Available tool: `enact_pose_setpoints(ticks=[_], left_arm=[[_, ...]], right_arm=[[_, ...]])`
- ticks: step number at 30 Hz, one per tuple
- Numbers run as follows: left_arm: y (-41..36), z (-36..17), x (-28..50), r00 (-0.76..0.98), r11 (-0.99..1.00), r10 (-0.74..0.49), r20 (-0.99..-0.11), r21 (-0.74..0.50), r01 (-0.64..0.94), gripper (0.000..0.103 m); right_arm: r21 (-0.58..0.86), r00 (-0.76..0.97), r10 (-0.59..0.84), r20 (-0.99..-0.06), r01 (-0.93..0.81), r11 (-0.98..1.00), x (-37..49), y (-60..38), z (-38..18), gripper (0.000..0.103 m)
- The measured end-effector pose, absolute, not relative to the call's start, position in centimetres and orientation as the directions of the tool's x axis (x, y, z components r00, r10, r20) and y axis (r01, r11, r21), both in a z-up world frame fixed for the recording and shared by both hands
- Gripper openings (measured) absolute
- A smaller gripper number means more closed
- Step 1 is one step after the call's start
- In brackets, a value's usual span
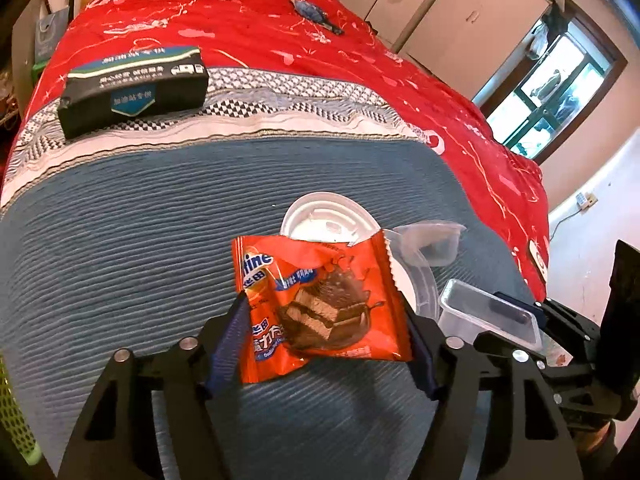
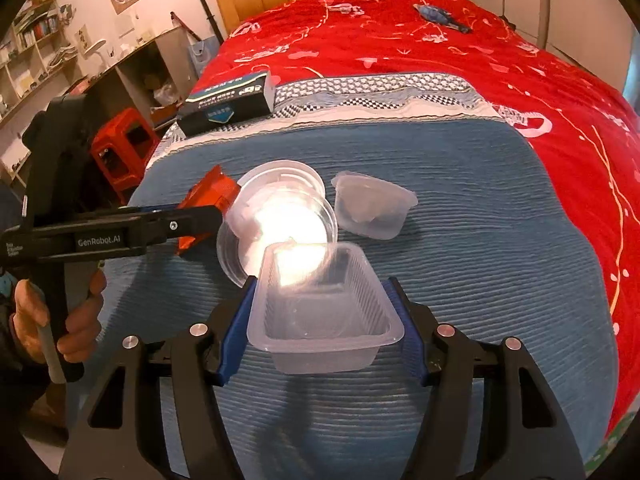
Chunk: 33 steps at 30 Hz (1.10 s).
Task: Collect trash
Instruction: 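Carry the wafer wrapper and plastic tray over the green wastebasket with both tools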
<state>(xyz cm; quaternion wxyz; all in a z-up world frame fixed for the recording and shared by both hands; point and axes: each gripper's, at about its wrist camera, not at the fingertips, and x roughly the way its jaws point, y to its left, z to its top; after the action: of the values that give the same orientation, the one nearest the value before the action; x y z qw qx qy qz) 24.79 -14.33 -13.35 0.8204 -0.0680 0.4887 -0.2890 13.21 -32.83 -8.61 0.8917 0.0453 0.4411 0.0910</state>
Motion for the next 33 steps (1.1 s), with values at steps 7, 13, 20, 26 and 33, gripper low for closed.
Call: enact_pose_setpoints(ticks=[7,13,20,26,33], left_arm=[[-11.6,-11.3,22.8,0.423,0.837,-0.53,-0.735,-0.374,0.399,0.063],[-6.6,-9.1,20.9,0.498,0.857,-0.512,-0.7,-0.375,0.354,0.063],[1.4,-7.8,18.7,0.598,0.915,-0.403,-0.693,-0.324,0.242,0.063],[9.1,-8.4,17.4,0.647,0.951,-0.285,-0.707,-0.29,0.103,0.063],[15.8,-10.3,16.5,0.654,0.976,-0.131,-0.745,-0.211,-0.045,0.063]], right_arm=[[0.165,0.613,0.214,-0.76,-0.137,0.977,12.3,-31.6,-7.3,0.062],[0.174,0.622,0.258,-0.739,-0.194,0.965,11.6,-28.5,-5.8,0.061],[0.177,0.6,0.325,-0.731,-0.293,0.94,12.1,-23.0,-5.1,0.061],[0.177,0.565,0.377,-0.734,-0.378,0.909,13.0,-17.7,-4.9,0.061],[0.178,0.526,0.428,-0.735,-0.46,0.87,13.9,-11.8,-4.7,0.061]])
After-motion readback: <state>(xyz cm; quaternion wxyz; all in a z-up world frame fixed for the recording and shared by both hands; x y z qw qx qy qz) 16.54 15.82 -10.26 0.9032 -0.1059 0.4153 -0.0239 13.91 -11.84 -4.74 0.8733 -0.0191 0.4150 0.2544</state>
